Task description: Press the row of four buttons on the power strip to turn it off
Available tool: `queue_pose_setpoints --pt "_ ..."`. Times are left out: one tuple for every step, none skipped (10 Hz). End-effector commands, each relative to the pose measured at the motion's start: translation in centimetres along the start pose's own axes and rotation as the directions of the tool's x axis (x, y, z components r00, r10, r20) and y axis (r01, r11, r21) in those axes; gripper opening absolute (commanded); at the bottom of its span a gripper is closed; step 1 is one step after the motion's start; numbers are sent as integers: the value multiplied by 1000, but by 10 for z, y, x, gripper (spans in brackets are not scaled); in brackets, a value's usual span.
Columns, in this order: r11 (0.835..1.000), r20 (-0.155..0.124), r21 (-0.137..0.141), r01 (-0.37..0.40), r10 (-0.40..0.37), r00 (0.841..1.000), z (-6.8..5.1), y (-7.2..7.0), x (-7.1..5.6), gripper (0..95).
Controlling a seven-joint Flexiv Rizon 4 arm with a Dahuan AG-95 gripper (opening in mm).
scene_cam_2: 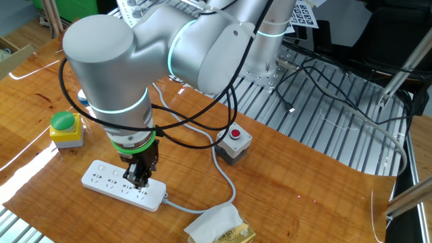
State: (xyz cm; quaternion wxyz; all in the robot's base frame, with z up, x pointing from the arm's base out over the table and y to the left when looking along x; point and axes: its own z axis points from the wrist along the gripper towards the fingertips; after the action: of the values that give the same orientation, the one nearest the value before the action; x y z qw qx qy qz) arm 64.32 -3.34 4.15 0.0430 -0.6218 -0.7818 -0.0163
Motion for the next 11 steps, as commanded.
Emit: queue_pose_setpoints --pt "1000 -3 3 -8 8 1000 1 0 -1 380" --pt "1000 -7 2 -9 9 1000 1 0 -1 380" --pt "1000 -9 2 -1 1 1000 1 0 -1 380" --pt "1000 -11 3 3 -3 1000 2 -1 -1 380" --pt "1000 -15 3 9 -9 1000 2 -1 -1 380" --pt "1000 -21 4 -2 3 1000 2 -1 -1 380" --pt "1000 -17 7 -11 11 1000 2 -1 -1 380" --pt "1000 -15 9 -15 15 1000 2 -1 -1 380" --pt "1000 -13 10 -18 18 1000 2 -1 -1 380" --pt "1000 -12 10 -17 17 1000 2 -1 -1 380" --pt "1000 -7 10 -17 17 1000 2 -1 -1 380"
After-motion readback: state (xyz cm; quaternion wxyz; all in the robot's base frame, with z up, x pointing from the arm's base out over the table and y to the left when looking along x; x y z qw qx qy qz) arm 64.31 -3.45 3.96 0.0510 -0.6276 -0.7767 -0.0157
